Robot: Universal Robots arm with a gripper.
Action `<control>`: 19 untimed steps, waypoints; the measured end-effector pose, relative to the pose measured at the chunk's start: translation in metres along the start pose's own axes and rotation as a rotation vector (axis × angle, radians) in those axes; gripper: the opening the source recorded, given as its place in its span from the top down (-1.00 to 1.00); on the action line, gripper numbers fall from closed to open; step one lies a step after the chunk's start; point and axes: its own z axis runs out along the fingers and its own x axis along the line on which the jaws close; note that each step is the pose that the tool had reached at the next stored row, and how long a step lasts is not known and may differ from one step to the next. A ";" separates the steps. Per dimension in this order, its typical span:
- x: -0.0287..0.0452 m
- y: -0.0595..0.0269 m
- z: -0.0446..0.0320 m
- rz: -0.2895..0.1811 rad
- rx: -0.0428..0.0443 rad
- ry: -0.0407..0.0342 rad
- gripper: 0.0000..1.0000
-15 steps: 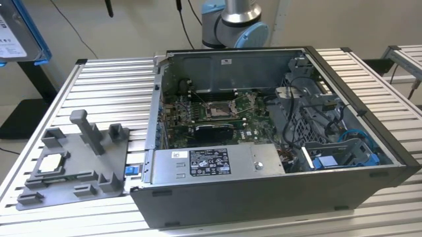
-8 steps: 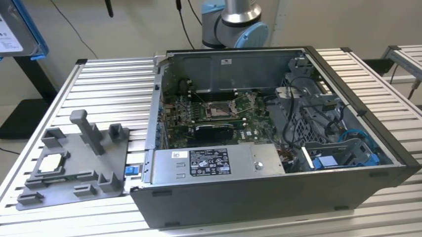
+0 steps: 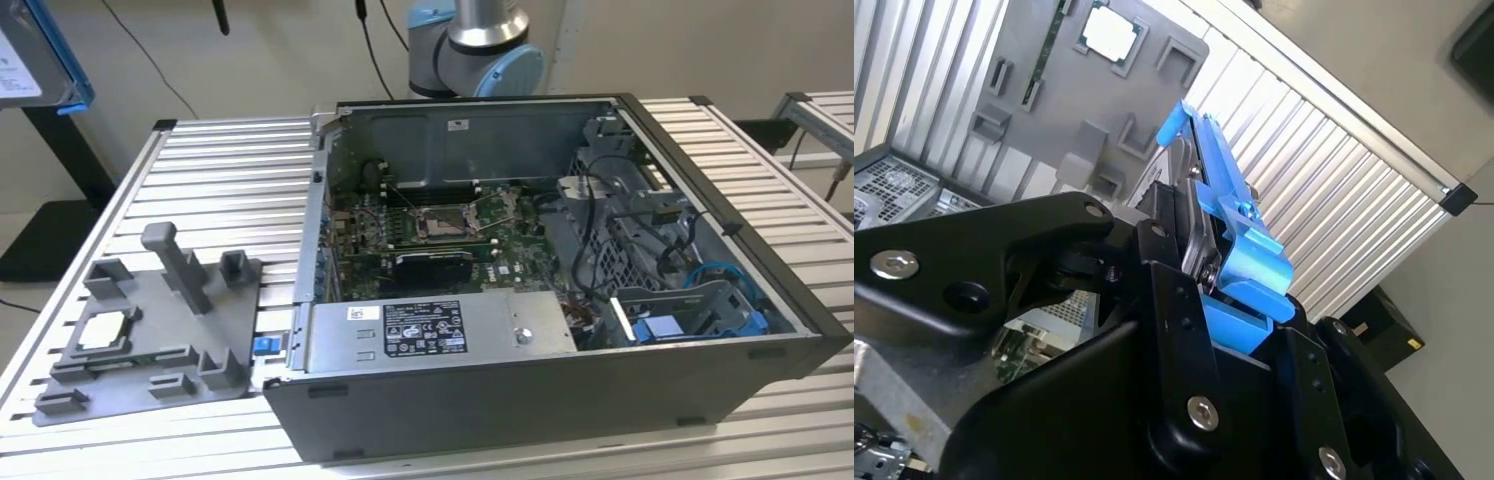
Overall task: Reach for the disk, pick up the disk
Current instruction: 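Pick up the disk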
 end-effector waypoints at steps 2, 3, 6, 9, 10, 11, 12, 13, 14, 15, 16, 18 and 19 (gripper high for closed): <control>0.0000 0.0000 0.0000 0.000 0.0000 0.0000 1.00; 0.0000 0.0000 0.0000 0.000 -0.0001 0.0000 1.00; 0.0000 0.0000 0.0000 0.000 -0.0001 0.0000 1.00; 0.0000 0.0003 0.0000 0.000 -0.0001 0.0000 1.00; 0.0000 0.0007 0.0000 0.000 0.0000 0.0001 1.00; 0.0000 0.0012 0.0000 0.000 0.0000 0.0000 1.00; -0.0001 0.0021 0.0000 0.000 -0.0001 0.0001 1.00; -0.0001 0.0031 0.0000 0.000 -0.0001 0.0001 1.00; -0.0001 0.0043 0.0000 0.000 0.0000 0.0000 1.00; -0.0001 0.0054 0.0000 0.000 0.0000 0.0000 1.00; -0.0002 0.0066 0.0001 0.000 -0.0001 0.0000 1.00; -0.0002 0.0094 0.0001 0.000 0.0000 0.0001 1.00; -0.0003 0.0110 0.0002 0.000 -0.0001 0.0001 1.00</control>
